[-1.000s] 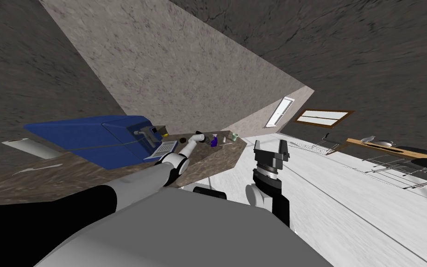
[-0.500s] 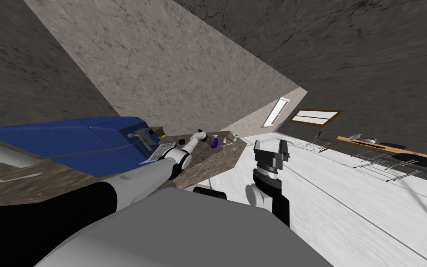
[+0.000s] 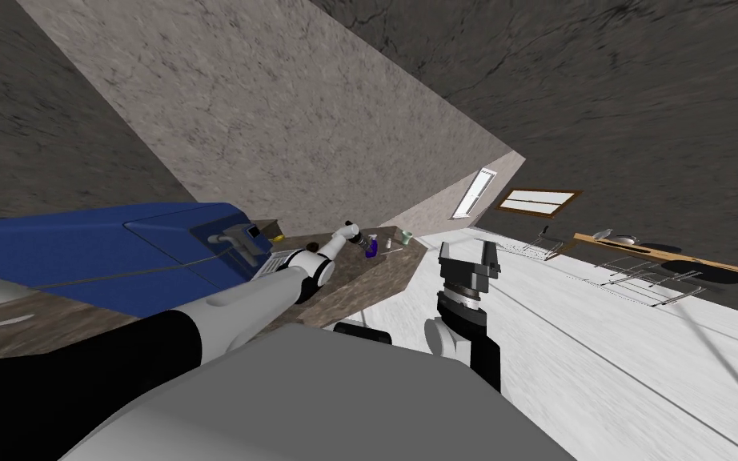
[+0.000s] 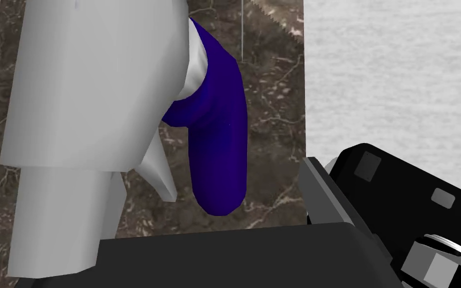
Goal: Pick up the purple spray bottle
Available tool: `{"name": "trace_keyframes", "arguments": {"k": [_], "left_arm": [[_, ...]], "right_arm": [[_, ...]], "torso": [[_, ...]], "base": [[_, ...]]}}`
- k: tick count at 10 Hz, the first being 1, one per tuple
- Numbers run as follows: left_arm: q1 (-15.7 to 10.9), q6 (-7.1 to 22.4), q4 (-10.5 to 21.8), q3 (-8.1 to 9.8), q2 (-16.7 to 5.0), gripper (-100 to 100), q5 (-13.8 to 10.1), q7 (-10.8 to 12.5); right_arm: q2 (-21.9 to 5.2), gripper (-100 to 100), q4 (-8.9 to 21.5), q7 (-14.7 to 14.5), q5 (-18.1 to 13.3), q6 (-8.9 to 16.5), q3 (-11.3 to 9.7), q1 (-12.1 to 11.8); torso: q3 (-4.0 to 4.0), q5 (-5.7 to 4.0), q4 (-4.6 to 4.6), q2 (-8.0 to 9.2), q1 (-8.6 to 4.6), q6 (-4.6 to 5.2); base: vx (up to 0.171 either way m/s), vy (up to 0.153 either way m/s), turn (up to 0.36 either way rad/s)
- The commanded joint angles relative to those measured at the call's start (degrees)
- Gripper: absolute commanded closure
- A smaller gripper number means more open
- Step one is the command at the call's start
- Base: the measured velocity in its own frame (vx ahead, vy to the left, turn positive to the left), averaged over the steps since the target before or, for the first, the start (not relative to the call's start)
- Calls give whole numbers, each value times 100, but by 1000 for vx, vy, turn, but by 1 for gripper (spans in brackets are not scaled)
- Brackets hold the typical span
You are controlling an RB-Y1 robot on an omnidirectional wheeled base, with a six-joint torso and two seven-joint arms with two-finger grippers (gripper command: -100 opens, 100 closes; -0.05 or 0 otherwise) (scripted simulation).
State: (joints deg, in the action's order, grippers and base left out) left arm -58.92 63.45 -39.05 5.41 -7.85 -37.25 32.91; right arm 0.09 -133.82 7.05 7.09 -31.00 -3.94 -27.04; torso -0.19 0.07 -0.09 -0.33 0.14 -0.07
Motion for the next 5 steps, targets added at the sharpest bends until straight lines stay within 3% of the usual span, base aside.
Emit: {"name": "trace_keyframes", "arguments": {"k": [1,4,5], "left_arm": [[-61,-16,159,13,7,-100,-26,-30],[-454,376,609,84,69,-100,-176,48],[-454,376,609,84,69,-100,-176,48]], "right_arm": [[0,0,0,0,0,0,0,0],[0,0,0,0,0,0,0,0],[0,0,0,0,0,0,0,0]], "torso": [[0,0,0,0,0,0],[0,-1,1,-1,-3,1],[-4,0,0,-9,-4,3]], "base": [[24,25,-4],[53,43,-59],[53,32,-12]]}}
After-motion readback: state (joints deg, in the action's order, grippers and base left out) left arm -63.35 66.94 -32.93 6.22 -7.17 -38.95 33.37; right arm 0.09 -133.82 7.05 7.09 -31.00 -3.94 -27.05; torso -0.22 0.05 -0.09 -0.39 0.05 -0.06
